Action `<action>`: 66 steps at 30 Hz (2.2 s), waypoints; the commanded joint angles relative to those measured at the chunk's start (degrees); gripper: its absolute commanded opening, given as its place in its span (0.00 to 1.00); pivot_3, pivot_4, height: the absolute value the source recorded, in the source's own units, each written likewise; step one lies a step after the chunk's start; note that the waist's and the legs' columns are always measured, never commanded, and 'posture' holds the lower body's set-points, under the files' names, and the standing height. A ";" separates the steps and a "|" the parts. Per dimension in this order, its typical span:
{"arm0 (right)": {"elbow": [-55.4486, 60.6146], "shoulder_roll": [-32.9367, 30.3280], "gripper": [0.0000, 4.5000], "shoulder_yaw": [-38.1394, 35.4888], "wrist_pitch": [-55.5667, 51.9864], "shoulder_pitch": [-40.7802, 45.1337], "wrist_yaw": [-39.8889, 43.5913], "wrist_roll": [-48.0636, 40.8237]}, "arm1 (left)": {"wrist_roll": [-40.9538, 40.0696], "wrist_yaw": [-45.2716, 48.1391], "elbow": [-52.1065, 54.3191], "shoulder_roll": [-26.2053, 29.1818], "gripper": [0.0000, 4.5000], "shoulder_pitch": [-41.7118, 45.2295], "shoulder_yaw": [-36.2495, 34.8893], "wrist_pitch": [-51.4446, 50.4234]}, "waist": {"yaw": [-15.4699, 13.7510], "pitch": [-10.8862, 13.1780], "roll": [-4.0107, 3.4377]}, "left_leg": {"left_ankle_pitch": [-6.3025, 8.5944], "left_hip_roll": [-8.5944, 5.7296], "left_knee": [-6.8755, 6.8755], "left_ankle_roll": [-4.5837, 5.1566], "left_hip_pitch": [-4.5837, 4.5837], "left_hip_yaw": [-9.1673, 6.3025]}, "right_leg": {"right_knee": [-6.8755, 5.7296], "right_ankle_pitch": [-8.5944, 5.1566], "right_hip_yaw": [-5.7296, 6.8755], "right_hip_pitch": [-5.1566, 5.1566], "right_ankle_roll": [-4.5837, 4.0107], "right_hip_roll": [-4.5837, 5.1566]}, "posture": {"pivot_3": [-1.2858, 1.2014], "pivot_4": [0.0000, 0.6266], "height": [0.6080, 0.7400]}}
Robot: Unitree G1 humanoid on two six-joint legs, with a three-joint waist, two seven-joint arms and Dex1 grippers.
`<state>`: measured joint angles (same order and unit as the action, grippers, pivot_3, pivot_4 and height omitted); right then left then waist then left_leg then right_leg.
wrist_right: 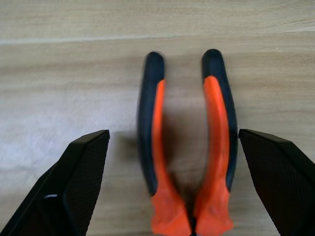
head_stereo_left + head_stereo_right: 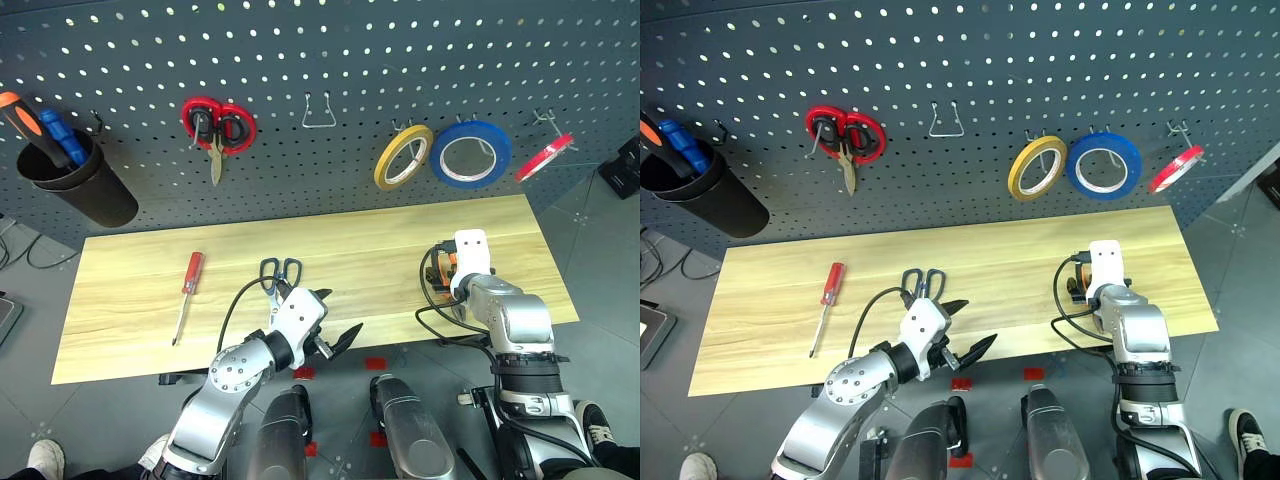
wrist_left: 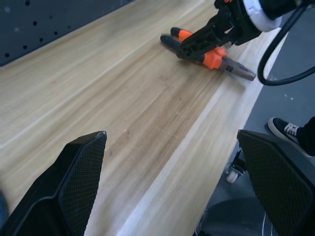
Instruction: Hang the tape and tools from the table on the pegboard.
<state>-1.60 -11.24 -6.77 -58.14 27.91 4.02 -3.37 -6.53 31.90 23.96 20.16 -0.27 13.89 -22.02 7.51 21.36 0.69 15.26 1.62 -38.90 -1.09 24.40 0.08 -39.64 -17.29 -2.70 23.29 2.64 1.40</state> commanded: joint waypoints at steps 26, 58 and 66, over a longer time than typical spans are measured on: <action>16.26 -8.60 0.67 8.10 5.12 -4.53 19.33 -7.95 | -3.62 0.09 8.94 1.22 1.00 -1.77 -3.25 -1.98 | -0.99 0.73 0.02 | -0.12 0.05 0.13 -0.24 0.38 0.05 | 0.08 0.00 0.06 0.47 0.01 -0.01 | 0.46 0.57 1.00; -14.03 16.10 0.67 1.97 61.53 31.35 14.18 -10.60 | -4.29 -25.67 24.43 -5.52 1.00 6.09 -19.56 -6.83 | -6.35 -9.91 1.16 | -0.41 -0.02 0.17 -0.74 0.61 0.12 | -0.21 0.04 0.20 0.84 -0.05 -0.18 | 0.55 0.13 1.00; -29.03 17.50 0.67 5.33 82.99 30.89 9.52 -1.15 | -4.04 -24.41 17.64 -4.60 1.00 12.82 -19.55 -4.76 | -7.60 -10.62 1.27 | -0.42 -0.01 0.13 -0.74 0.50 0.13 | -0.29 0.05 0.18 0.79 -0.06 -0.18 | 0.55 0.21 1.00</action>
<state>-29.71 6.07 -2.18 18.83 57.31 15.06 -6.78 -10.69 7.11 41.22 15.13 11.25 -4.95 -28.08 -0.08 10.74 1.96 14.85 1.61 -38.76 -1.83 24.90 0.20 -39.92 -17.24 -2.51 24.08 2.57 1.22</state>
